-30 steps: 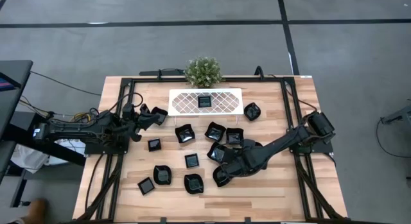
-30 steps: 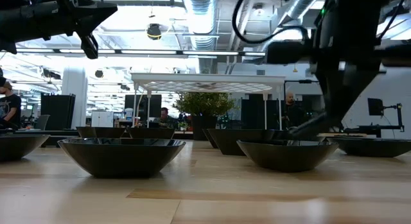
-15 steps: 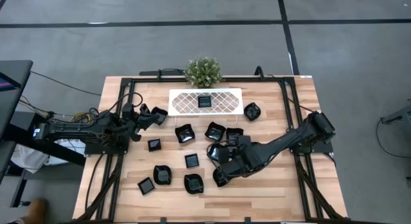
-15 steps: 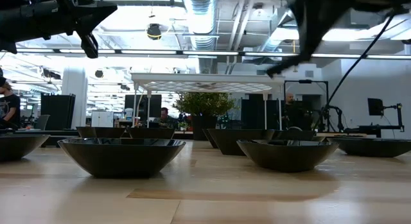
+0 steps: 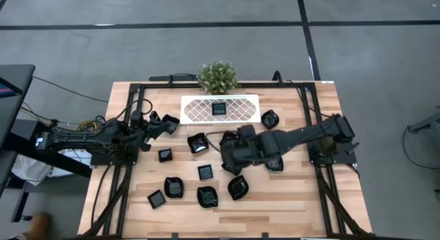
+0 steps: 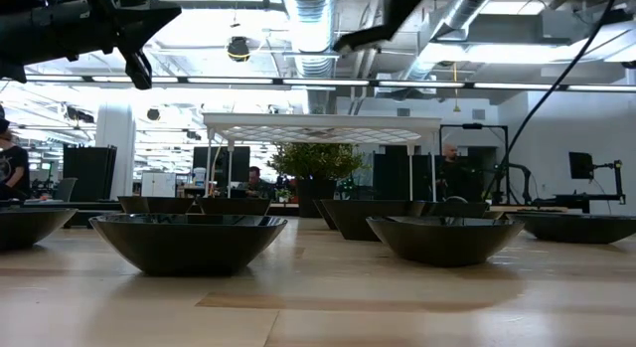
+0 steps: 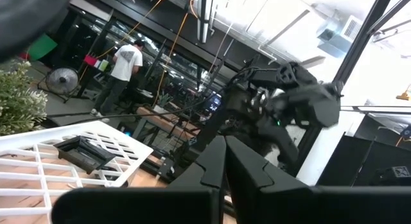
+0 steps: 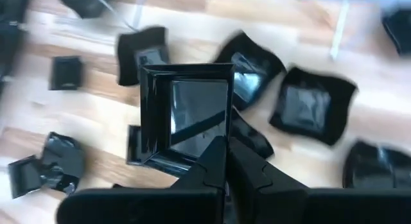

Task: Pick & Place Mini shaped plates
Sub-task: Stack the square plate on top of the square plate on the shelf

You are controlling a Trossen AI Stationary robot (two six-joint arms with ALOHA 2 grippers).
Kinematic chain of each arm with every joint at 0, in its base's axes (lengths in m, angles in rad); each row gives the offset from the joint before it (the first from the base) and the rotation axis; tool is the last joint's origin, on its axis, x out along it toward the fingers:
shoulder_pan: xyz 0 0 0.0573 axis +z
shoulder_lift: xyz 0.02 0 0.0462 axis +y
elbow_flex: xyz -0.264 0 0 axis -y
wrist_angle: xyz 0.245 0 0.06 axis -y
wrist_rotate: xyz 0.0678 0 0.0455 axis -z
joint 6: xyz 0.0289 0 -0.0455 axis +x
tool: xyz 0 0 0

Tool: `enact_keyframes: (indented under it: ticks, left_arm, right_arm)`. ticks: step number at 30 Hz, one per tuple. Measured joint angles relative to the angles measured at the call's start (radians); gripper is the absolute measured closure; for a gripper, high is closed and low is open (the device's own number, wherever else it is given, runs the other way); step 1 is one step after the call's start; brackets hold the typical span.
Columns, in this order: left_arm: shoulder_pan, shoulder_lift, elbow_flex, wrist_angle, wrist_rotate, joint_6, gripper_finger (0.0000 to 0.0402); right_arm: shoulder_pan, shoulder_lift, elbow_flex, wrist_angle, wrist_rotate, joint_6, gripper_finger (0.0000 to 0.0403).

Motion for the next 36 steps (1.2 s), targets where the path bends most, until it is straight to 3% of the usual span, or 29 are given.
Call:
enact_keyframes:
  ticks: [9,16,23,36]
  left_arm:
    - [0.0,0.0,0.0,0.002,0.0,0.0,0.0389]
    - [0.0,0.0,0.0,0.003,0.0,0.0,0.0389]
    - [0.0,0.0,0.0,0.003,0.0,0.0,0.0389]
    - [0.0,0.0,0.0,0.007,0.0,0.0,0.0389]
  right_arm:
    - [-0.133,0.0,0.075,0.13,-0.071,-0.382,0.0402]
    - [-0.223,0.0,0.089,0.276,-0.178,-0.566,0.0402]
    - [-0.295,0.0,0.089,0.355,-0.311,-0.604,0.0402]
    - [-0.435,0.0,0.089,0.321,-0.341,-0.56,0.0402]
